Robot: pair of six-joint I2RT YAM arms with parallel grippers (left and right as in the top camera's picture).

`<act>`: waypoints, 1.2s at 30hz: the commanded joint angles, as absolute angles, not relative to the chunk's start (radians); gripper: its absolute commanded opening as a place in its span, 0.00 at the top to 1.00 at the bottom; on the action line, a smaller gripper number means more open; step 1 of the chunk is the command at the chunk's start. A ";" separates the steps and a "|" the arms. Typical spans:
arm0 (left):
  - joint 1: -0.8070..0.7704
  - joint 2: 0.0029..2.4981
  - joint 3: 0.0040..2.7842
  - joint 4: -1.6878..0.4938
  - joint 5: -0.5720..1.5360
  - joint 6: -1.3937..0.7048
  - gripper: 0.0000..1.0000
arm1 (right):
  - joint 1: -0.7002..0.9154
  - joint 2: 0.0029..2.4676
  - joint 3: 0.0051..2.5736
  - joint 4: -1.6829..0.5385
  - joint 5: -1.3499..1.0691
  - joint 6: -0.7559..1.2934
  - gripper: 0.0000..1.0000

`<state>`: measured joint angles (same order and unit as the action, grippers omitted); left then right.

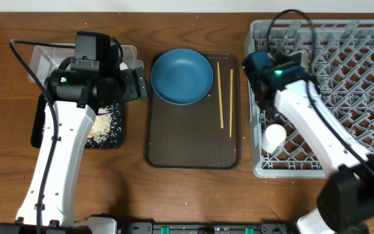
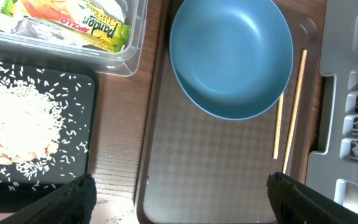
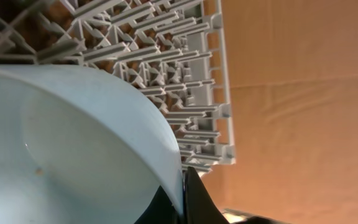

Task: Sort waste into correct bins and load items into the dishwasher rack
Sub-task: 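Carry the light-blue bowl into the dish rack beside the pink bowl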

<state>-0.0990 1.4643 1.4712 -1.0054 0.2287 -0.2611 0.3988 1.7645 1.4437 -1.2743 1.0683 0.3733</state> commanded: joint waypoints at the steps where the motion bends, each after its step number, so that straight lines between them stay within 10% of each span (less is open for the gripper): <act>1: -0.095 1.470 1.477 -1.005 0.216 -0.252 0.10 | 0.426 1.817 1.447 -1.290 1.195 0.358 0.99; 20: -0.095 1.470 1.477 -1.005 0.216 -0.252 0.10 | 0.508 1.924 1.447 -1.343 1.180 0.362 0.99; 36: -0.095 1.470 1.477 -1.005 0.216 -0.252 0.11 | 0.604 1.924 1.452 -1.358 1.091 0.312 0.13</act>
